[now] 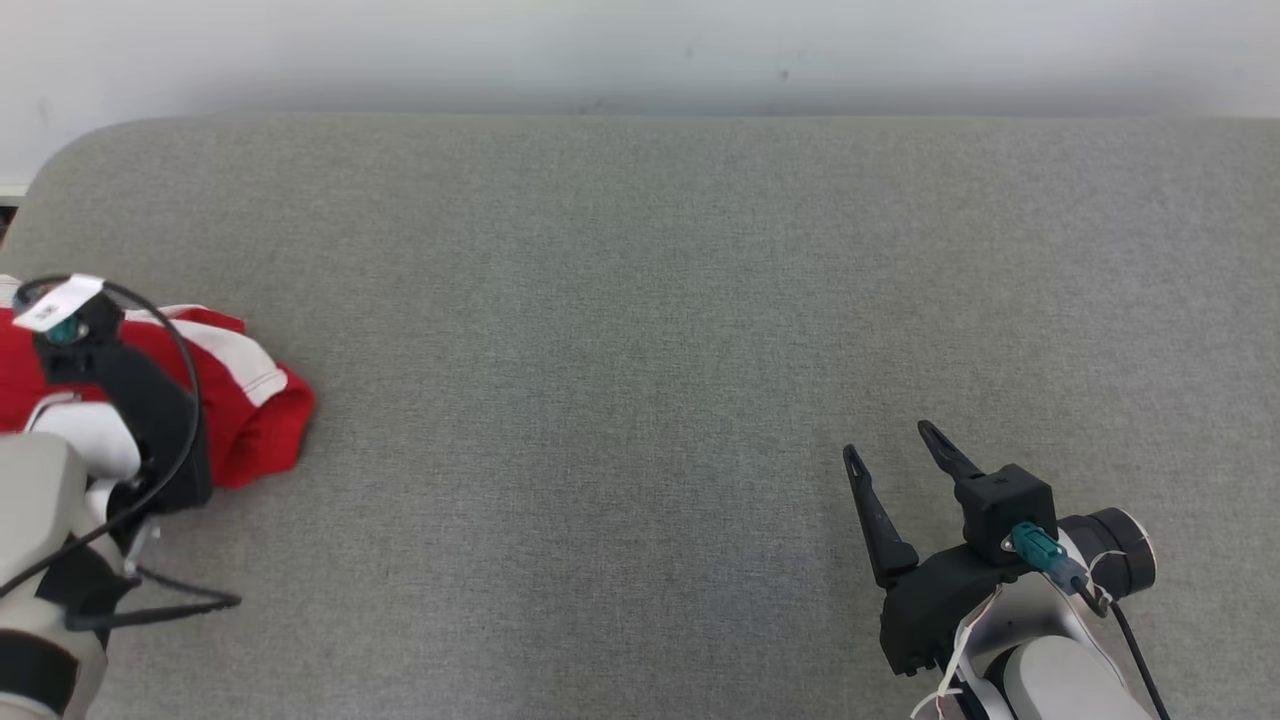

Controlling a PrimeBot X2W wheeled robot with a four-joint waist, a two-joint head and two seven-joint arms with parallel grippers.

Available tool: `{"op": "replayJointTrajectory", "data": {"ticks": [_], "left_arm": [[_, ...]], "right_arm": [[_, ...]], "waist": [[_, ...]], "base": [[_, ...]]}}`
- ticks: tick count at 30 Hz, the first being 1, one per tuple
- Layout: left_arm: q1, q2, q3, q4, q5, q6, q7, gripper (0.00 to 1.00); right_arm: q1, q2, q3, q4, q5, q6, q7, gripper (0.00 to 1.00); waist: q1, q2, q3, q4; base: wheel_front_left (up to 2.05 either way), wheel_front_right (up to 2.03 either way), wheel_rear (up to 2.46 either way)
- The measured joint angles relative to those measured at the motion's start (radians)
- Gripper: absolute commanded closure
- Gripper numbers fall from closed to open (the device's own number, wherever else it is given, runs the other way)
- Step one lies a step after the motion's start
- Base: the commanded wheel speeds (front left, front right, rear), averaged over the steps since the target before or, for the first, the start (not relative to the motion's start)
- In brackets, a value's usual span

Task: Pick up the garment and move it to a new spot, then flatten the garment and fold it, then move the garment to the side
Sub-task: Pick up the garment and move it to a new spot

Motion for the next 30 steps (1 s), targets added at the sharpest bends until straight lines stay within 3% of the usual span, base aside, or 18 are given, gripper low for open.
{"op": "replayJointTrajectory", "data": {"ticks": [14, 23, 30], "left_arm": [[-0.061, -0.076, -0.092, -0.175, -0.002, 0.000, -0.205, 1.00], [-0.057, -0.144, -0.165, -0.361, -0.078, 0.000, -0.336, 1.00], [0.008, -0.218, -0.290, -0.530, -0.157, 0.000, -0.378, 1.00]], "right_arm": [[-0.002, 0.028, 0.015, 0.056, 0.013, 0.005, 0.003, 0.00], [-0.004, 0.064, 0.023, 0.069, 0.045, 0.006, -0.018, 0.00], [-0.002, 0.073, 0.002, 0.080, 0.057, 0.005, -0.045, 0.00]], "waist": [[0.0000, 0.0000, -0.067, 0.006], [0.0000, 0.0000, -0.091, -0.059], [0.0000, 0.0000, -0.089, -0.134]], "base": [[0.00, 0.00, 0.00], [0.00, 0.00, 0.00], [0.00, 0.00, 0.00]]}}
